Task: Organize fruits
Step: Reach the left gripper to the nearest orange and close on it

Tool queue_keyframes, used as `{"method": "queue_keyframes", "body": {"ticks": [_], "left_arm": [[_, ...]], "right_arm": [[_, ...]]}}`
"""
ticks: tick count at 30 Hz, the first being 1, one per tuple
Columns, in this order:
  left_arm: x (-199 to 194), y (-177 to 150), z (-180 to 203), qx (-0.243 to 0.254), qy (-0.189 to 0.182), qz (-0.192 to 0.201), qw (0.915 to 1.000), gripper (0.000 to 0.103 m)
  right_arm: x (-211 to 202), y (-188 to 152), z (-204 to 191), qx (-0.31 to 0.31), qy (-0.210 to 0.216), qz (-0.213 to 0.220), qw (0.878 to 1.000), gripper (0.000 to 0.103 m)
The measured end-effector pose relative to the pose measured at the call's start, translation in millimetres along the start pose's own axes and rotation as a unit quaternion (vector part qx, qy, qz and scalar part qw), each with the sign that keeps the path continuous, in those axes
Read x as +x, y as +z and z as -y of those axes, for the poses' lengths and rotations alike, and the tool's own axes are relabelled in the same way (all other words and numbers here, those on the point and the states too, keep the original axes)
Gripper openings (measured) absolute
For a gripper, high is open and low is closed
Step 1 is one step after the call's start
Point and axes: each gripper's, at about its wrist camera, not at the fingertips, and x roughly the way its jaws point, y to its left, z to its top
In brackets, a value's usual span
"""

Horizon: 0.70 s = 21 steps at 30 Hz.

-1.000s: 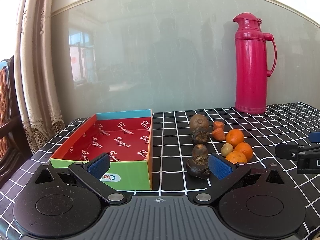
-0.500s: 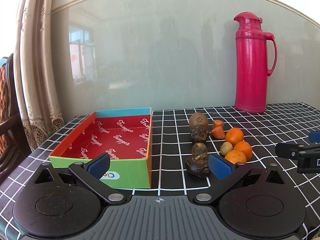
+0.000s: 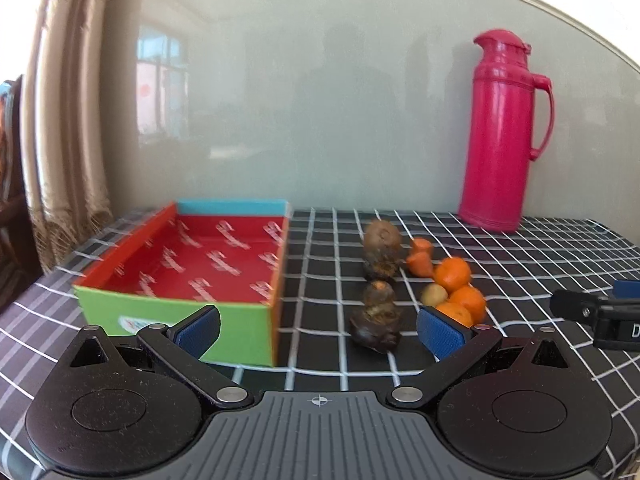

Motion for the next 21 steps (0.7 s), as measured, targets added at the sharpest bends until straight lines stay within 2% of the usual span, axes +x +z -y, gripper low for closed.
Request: {"method": "queue_keyframes", "body": {"ticks": [2,5,9,15,18,21], "left_arm": [[6.9,-1.6,7.4,0.009,-0.004,-0.016,0.9998,0.103],[12.8,-1.9,19.5,0.02,-0.041,-0.026,0.9986,0.103],[20.8,-2.7,42.6,0.054,-0.036,-0.03,0.9974,0.103],[33.1,-3.0,70.7,0.072,-0.066,-0.037,0.9945,0.102],[42.4,-2.8,81.0,0.082,-0.071,-0.047,0.993,0.074],[55.7,-2.4,85.8,0.073,-0.076,-0.062,0.9925,0.073]], "right_arm": [[0.5,0.0,1.1,0.002,-0.004,-0.001,1.0,0.103],[-0.3,-0.3,4.5,0.006,-0.011,-0.003,1.0,0.103],[-1.5,0.8,13.5,0.019,-0.03,-0.002,0.999,0.103],[0.5,3.7,31.9,0.048,-0.063,-0.002,0.997,0.103],[5.2,5.0,43.5,0.066,-0.08,-0.009,0.995,0.103],[9.0,4.7,53.4,0.081,-0.092,-0.016,0.992,0.103]]}}
